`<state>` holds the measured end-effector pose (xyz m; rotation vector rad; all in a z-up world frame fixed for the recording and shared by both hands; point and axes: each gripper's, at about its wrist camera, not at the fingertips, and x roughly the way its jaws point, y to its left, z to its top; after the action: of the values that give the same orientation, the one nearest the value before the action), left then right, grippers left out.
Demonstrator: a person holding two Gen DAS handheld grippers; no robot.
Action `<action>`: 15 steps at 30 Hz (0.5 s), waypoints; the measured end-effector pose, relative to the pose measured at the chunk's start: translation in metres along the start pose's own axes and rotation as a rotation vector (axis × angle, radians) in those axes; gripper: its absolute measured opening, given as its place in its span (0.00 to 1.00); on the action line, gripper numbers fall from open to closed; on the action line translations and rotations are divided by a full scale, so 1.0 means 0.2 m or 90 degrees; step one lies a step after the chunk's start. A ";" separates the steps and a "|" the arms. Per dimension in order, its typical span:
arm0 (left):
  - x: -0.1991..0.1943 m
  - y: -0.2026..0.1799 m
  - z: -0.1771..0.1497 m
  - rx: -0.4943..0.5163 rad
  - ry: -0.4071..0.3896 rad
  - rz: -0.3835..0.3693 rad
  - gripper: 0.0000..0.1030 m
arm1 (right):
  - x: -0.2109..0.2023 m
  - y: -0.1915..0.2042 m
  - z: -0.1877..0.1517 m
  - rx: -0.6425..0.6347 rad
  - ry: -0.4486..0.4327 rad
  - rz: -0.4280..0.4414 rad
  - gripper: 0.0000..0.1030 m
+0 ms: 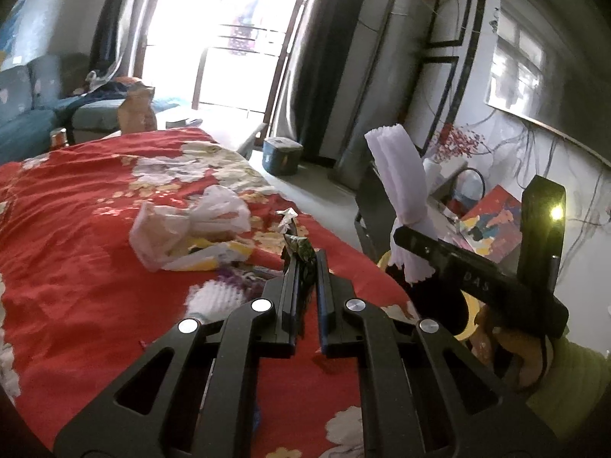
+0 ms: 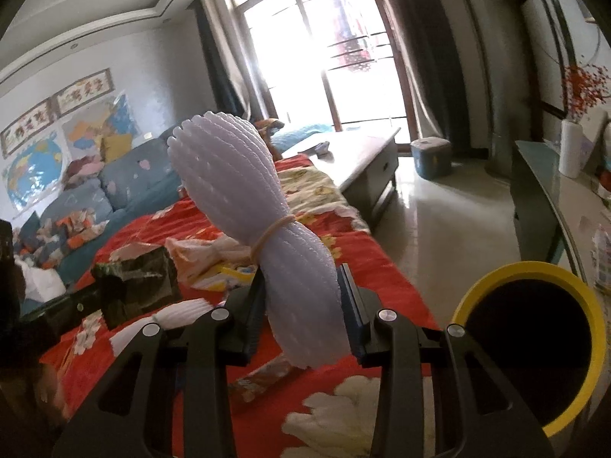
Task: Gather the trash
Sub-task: 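Carry the white foam net with the right tool over the yellow-rimmed bin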
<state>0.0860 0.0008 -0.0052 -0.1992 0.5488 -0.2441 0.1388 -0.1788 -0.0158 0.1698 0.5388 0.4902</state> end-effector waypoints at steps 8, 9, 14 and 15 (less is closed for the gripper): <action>0.07 -0.10 0.01 0.018 0.015 -0.023 0.04 | -0.05 -0.17 0.01 0.037 -0.010 -0.038 0.33; 0.08 -0.12 0.02 0.019 0.016 -0.027 0.04 | -0.06 -0.19 0.01 0.043 -0.012 -0.043 0.33; 0.15 -0.21 0.03 0.031 0.022 -0.051 0.04 | -0.10 -0.28 0.00 0.066 -0.018 -0.069 0.34; 0.16 -0.23 0.03 0.034 0.023 -0.055 0.04 | -0.10 -0.30 0.00 0.069 -0.018 -0.074 0.33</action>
<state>0.1079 -0.0515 -0.0039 -0.1673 0.5700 -0.3460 0.1482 -0.2408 -0.0229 0.2478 0.5448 0.3458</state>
